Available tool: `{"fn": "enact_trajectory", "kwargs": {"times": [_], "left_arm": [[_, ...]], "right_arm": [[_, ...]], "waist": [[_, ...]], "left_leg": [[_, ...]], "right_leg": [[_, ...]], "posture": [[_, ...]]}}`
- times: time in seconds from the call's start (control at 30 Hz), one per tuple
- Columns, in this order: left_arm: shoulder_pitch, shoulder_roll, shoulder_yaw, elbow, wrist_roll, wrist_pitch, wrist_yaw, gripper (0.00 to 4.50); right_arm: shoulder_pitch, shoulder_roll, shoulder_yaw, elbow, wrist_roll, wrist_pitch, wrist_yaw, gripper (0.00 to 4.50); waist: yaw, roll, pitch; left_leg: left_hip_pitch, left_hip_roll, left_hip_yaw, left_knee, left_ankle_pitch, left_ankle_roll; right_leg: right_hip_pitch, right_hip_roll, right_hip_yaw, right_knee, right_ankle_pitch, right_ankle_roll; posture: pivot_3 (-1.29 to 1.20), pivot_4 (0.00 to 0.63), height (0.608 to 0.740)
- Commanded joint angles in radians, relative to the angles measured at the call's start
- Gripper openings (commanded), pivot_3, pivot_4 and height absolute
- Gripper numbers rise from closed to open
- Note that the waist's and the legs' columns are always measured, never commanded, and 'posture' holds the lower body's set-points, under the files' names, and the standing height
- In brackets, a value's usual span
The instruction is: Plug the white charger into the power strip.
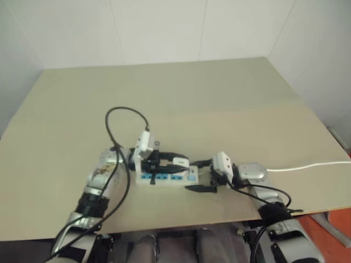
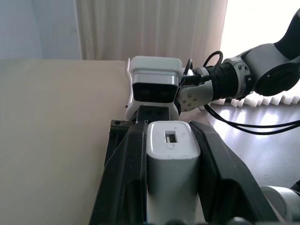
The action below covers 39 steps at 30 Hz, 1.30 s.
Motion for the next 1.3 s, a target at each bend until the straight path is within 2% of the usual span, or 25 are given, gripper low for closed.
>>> {"fn": "enact_trajectory", "kwargs": {"times": [0.03,0.2,0.63,0.87,1.3], "left_arm": [[-0.004,0.003,-0.013,0.016,0.015,-0.051,-0.019,1.03],[-0.005,-0.001,-0.027,0.065,0.044,-0.109,-0.026,1.03],[0.010,-0.036,-0.037,0.053,0.024,-0.106,-0.013,1.03],[0.008,-0.002,-0.047,0.050,0.019,-0.057,-0.049,1.03],[-0.009,0.022,-0.060,0.158,0.074,-0.137,-0.056,1.03]], "right_arm": [[-0.008,0.009,0.014,-0.018,0.005,0.000,0.003,3.42],[-0.009,0.007,0.012,-0.017,0.004,0.002,0.000,3.42],[-0.005,0.004,0.012,-0.023,0.002,0.009,-0.009,3.42],[-0.002,0.001,0.012,-0.026,0.003,0.014,-0.011,3.42],[-0.006,-0.003,0.009,-0.019,0.003,0.018,-0.015,3.42]], "waist": [[0.000,0.000,0.000],[0.001,0.000,0.000],[0.001,0.000,0.000],[0.001,0.000,0.000],[0.000,0.000,-0.001]], "left_leg": [[0.000,0.000,0.000,0.000,0.000,0.000],[0.000,0.000,0.000,0.000,0.000,0.000],[0.001,0.000,0.000,0.000,0.000,0.000],[0.001,0.000,0.000,0.000,0.000,0.000],[0.002,0.000,0.000,0.000,0.000,0.000]], "right_leg": [[0.000,0.000,0.000,0.000,0.000,0.000],[0.000,0.000,0.000,0.000,0.000,0.000],[0.001,0.000,0.000,0.000,0.000,0.000],[0.001,0.000,0.000,0.000,0.000,0.000],[0.002,0.000,0.000,0.000,0.000,0.000]], "posture": [[0.00,0.150,0.740],[0.00,0.150,0.740],[0.00,0.150,0.740],[0.00,0.150,0.740],[0.00,0.150,0.740]]}}
